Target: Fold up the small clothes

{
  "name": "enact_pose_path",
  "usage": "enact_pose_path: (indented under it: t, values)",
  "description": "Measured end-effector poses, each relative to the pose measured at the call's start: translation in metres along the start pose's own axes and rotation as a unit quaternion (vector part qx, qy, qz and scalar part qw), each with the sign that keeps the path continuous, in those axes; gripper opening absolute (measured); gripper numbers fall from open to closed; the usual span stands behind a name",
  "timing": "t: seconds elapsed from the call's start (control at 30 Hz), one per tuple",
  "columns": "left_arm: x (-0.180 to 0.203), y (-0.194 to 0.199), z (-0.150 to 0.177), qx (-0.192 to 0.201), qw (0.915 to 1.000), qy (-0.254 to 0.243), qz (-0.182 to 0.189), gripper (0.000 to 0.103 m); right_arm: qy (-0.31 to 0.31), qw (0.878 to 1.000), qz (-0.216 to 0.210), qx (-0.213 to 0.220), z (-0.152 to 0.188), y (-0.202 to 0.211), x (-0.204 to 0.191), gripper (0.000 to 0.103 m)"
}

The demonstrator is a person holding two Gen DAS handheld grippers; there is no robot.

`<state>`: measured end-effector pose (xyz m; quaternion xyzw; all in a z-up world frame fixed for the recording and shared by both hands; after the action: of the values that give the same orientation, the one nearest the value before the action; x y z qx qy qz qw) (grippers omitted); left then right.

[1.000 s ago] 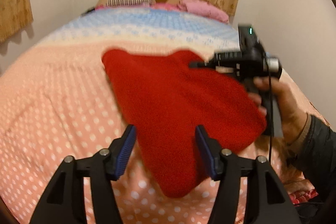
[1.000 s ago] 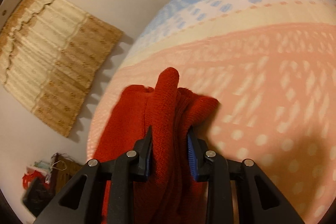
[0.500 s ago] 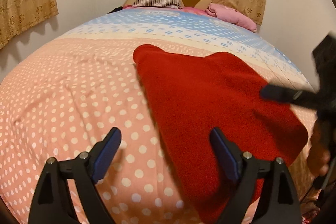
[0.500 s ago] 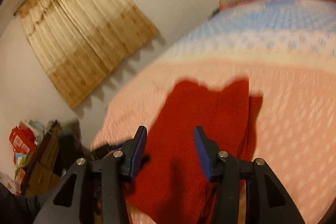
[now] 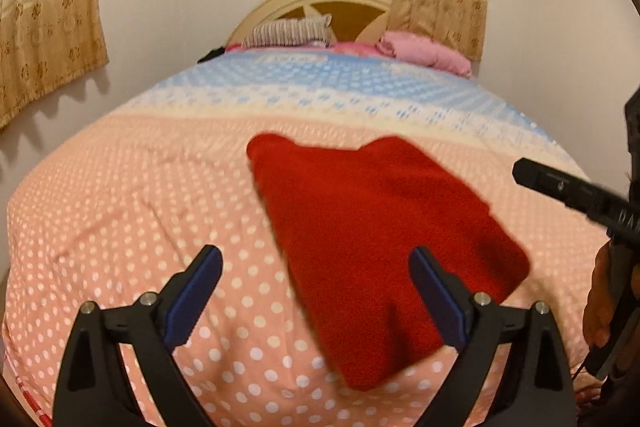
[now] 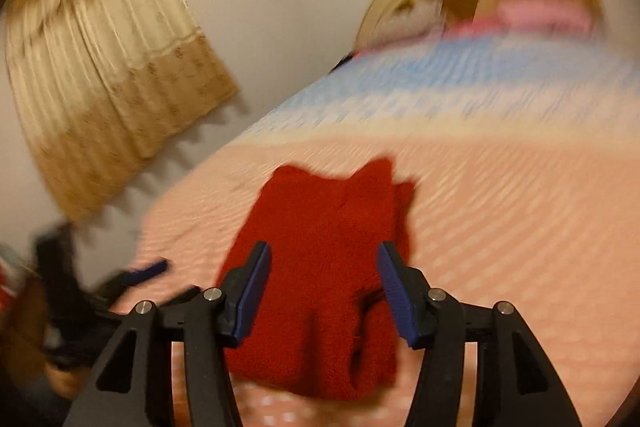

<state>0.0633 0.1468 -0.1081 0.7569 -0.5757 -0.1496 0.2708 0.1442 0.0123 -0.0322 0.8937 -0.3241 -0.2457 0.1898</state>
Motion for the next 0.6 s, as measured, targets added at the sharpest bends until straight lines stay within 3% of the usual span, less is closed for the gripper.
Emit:
enact_pose_path:
  t: [0.13,0.6]
  values:
    - [0.005,0.014,-0.009,0.014,0.9998,-0.007,0.008,0.098,0.043,0.997,0.043,0.040,-0.009,0.030,-0.015,0.057]
    - [0.010,0.027,-0.017,0.034,0.9993,-0.009,0.012,0.098,0.039,0.997,0.054,0.049,-0.007,0.058,-0.024,0.060]
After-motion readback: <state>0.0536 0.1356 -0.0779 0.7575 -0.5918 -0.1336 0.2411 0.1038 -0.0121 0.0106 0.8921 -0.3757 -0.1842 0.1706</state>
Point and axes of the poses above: each gripper's, at about its wrist camera, not at the fingertips, and y roughly against the way its jaws point, x to its right, z to its underside, the point moved 4 cm from there along -y, roughly the way its jaws point, and after that the axes turned 1 degree about y, right-handed, at the moved point
